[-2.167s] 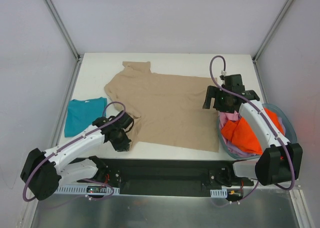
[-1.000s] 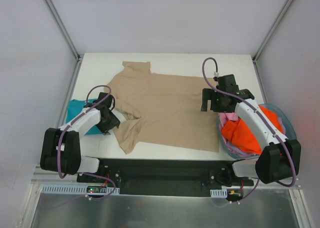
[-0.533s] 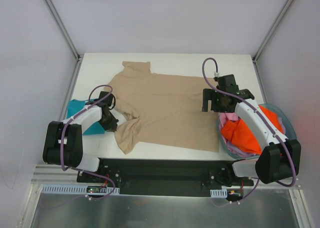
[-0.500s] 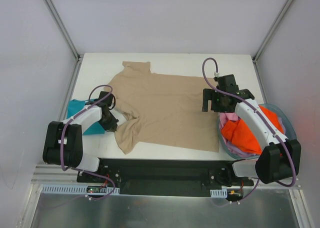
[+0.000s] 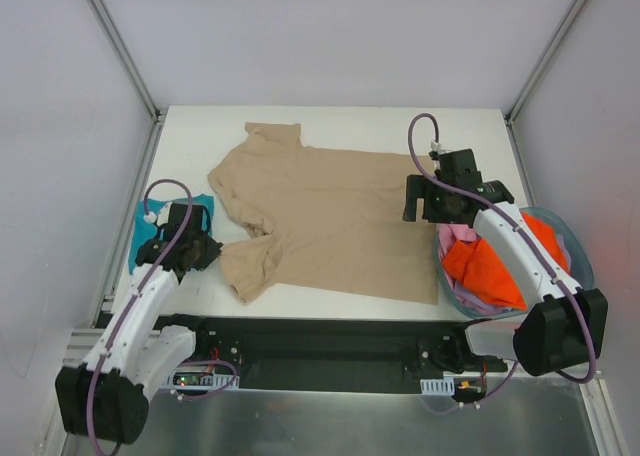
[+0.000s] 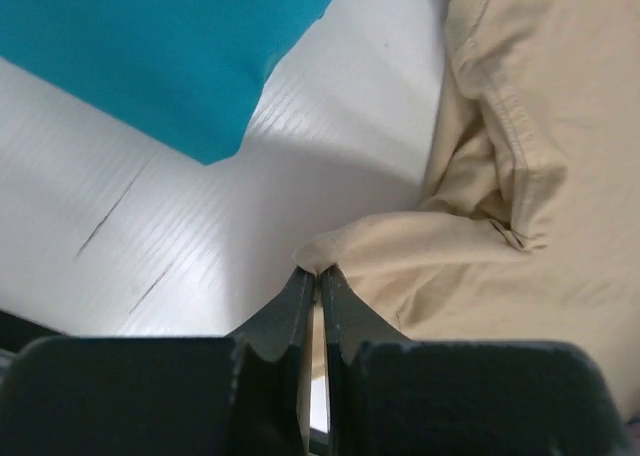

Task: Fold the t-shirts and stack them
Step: Flatten out the tshirt

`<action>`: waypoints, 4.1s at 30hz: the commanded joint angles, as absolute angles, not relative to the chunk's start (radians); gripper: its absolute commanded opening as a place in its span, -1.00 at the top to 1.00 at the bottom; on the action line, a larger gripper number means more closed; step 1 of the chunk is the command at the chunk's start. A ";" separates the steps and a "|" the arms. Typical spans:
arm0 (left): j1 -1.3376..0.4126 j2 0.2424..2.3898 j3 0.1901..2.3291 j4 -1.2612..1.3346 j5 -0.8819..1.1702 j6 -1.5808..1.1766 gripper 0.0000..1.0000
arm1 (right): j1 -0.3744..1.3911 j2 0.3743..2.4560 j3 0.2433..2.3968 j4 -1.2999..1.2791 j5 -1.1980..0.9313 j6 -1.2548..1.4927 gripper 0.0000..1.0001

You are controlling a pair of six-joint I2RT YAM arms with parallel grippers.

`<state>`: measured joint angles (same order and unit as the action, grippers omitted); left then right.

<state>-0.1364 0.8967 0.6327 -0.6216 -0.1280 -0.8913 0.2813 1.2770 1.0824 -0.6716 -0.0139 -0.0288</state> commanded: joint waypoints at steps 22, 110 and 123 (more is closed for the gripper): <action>-0.137 0.368 0.675 -1.218 -0.106 -1.157 1.00 | 0.362 1.203 1.031 -0.686 -0.006 0.044 -0.93; -0.158 1.653 1.161 -0.417 0.282 -0.750 -0.99 | 0.233 1.783 1.468 -0.743 -0.161 -0.028 -0.93; -0.054 2.022 1.409 -0.414 0.319 -0.620 -0.99 | 0.244 1.962 1.532 -0.758 -0.181 -0.063 -0.93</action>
